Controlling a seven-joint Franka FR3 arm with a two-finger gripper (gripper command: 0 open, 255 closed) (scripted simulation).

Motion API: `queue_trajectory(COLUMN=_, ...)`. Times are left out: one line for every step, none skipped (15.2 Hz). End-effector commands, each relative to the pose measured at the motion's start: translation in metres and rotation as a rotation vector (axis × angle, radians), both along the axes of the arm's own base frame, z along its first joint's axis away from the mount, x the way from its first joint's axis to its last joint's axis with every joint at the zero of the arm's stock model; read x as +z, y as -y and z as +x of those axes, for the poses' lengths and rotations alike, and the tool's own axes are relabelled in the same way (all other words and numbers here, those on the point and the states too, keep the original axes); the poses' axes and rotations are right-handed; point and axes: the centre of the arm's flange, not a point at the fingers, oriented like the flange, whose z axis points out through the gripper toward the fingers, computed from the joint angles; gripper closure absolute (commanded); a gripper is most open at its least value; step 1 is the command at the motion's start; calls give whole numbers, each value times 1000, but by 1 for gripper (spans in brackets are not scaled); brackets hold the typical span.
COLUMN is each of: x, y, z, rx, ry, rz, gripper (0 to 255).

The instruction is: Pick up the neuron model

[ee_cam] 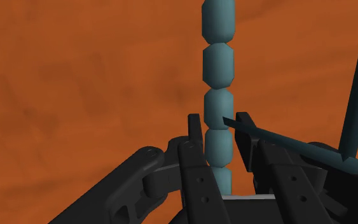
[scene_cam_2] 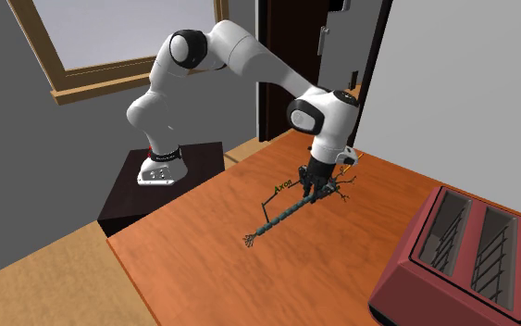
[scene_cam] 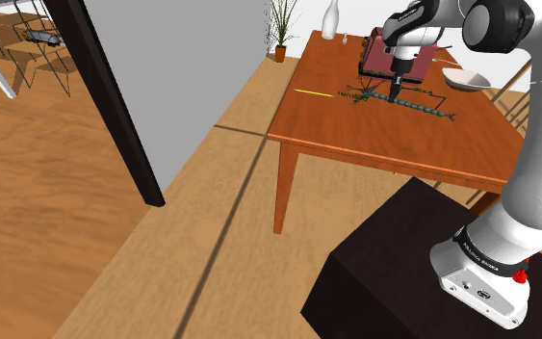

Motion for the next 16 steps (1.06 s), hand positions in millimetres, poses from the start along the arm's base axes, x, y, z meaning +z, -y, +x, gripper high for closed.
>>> queue_trajectory(x=8, y=0, z=0, rx=0, ry=0, rz=0, gripper=255)
queue_trajectory(x=13, y=0, z=0, rx=0, ry=0, rz=0, gripper=255)
queue_trajectory(x=19, y=0, z=0, rx=0, ry=0, rz=0, gripper=255)
queue_trajectory(x=24, y=0, z=0, rx=0, ry=0, rz=0, gripper=255)
queue_trajectory(x=29, y=0, z=0, rx=0, ry=0, rz=0, gripper=255)
queue_trajectory(x=35, y=0, z=0, rx=0, ry=0, rz=0, gripper=255)
queue_trajectory(x=40, y=0, z=0, rx=0, ry=0, rz=0, gripper=255)
queue_trajectory(x=45, y=0, z=0, rx=0, ry=0, rz=0, gripper=255)
queue_trajectory(x=50, y=0, z=0, rx=0, ry=0, rz=0, gripper=255)
queue_trajectory(x=56, y=0, z=0, rx=0, ry=0, rz=0, gripper=255)
queue_trajectory(x=61, y=0, z=0, rx=0, ry=0, rz=0, gripper=255)
queue_trajectory(x=66, y=0, z=0, rx=0, ry=0, rz=0, gripper=255)
queue_trajectory(x=71, y=0, z=0, rx=0, ry=0, rz=0, gripper=255)
queue_trajectory(x=77, y=0, z=0, rx=0, ry=0, rz=0, gripper=255)
queue_trajectory(x=78, y=0, z=0, rx=0, ry=0, rz=0, gripper=255)
queue_trajectory(x=78, y=0, z=0, rx=0, ry=0, rz=0, gripper=255)
